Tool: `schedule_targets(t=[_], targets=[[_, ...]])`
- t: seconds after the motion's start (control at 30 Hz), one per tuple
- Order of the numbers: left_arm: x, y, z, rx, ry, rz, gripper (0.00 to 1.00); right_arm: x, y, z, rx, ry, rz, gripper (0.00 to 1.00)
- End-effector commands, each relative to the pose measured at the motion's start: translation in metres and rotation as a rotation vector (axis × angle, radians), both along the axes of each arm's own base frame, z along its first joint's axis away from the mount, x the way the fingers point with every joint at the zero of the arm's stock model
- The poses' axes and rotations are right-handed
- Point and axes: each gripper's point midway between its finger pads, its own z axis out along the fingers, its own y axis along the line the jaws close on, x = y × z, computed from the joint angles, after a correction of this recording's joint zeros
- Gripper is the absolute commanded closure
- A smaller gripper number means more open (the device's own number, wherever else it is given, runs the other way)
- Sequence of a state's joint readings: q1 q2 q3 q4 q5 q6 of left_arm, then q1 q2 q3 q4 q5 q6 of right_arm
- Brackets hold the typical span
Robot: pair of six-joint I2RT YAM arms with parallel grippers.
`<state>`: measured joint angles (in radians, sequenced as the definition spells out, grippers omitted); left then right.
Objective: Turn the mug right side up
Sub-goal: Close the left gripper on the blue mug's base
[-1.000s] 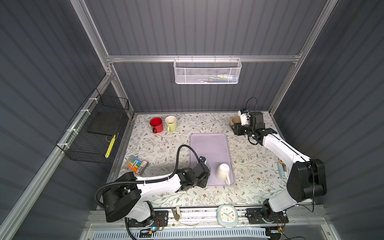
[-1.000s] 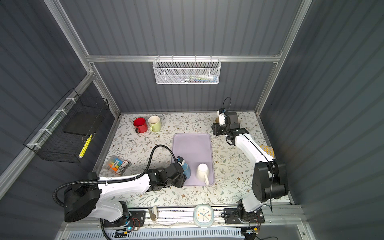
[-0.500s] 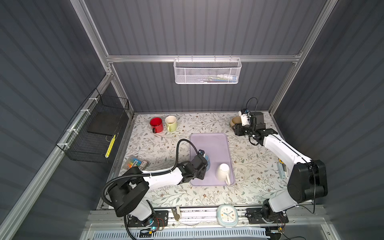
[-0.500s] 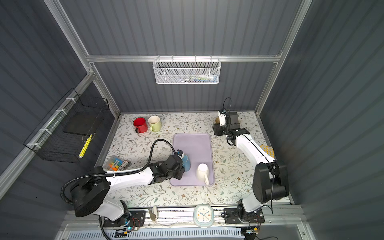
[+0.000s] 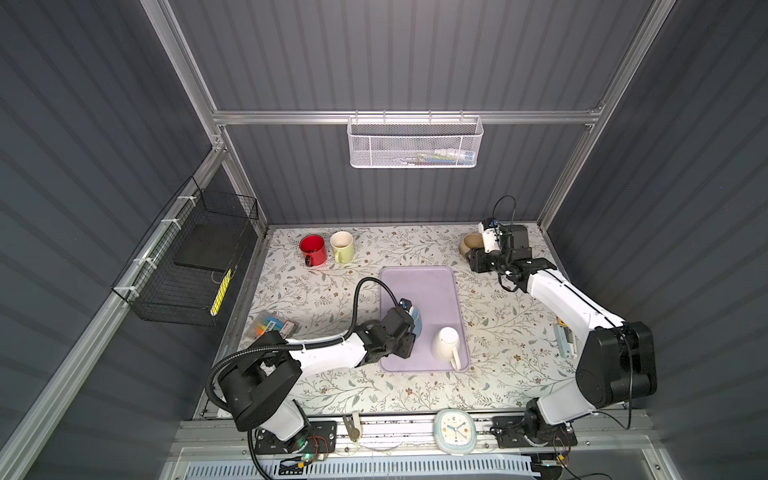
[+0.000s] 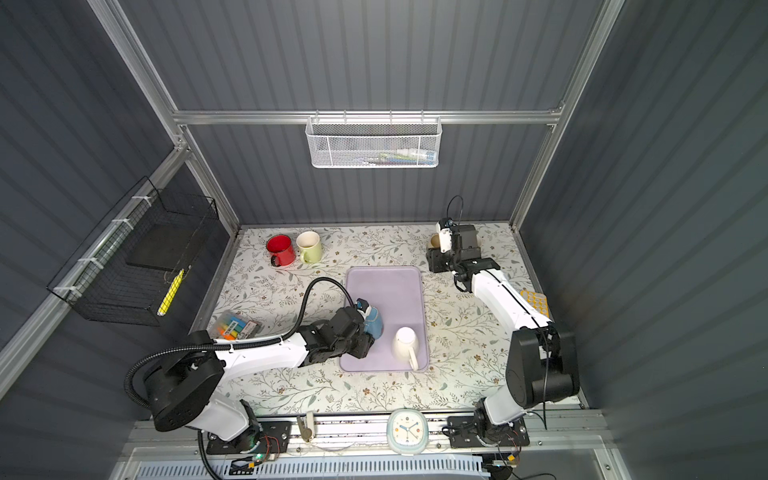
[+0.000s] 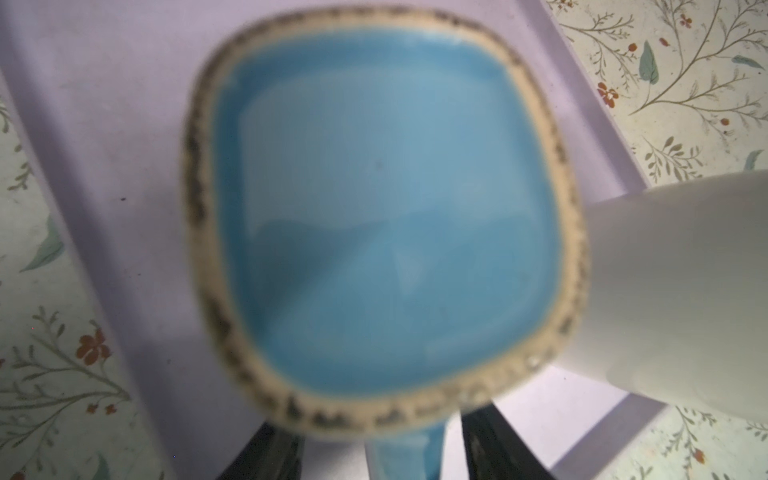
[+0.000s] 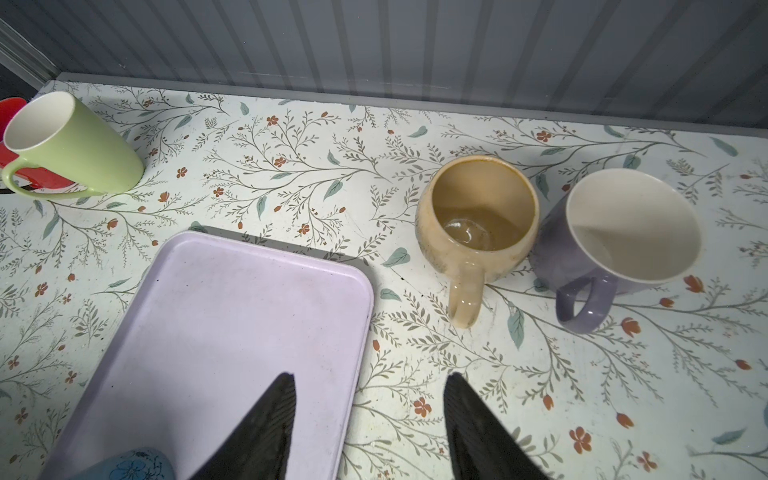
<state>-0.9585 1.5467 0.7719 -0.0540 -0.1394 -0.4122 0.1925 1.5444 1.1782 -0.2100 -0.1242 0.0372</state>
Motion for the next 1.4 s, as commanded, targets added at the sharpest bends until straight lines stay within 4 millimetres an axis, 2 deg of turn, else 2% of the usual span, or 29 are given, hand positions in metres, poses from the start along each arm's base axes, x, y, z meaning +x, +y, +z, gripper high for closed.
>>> schedule_targets(t=[0.0, 0.2, 0.5, 0.7, 0.9, 1.37], targets=[[-0.002, 0.000, -0.004, -0.006, 0.001, -0.023, 0.41, -0.005, -0.001, 0.003, 0.002, 0.001, 0.002, 0.41], [0.000, -0.001, -0.011, 0.000, -0.008, -0.014, 0.43, -0.007, -0.004, 0.003, -0.016, 0.002, -0.005, 0.41], [0.001, 0.004, -0.024, 0.034, -0.006, -0.004, 0.51, -0.008, -0.005, 0.001, -0.018, 0.009, -0.007, 0.41], [0.003, 0.006, -0.020, 0.034, -0.023, 0.002, 0.57, -0.007, -0.005, 0.002, -0.016, 0.007, -0.008, 0.41], [0.004, 0.006, -0.017, 0.030, -0.033, 0.005, 0.68, -0.007, -0.005, 0.000, -0.018, 0.012, -0.008, 0.41], [0.008, 0.005, -0.003, -0.002, -0.075, 0.015, 0.77, -0.010, -0.007, -0.002, -0.027, 0.014, -0.015, 0.41]])
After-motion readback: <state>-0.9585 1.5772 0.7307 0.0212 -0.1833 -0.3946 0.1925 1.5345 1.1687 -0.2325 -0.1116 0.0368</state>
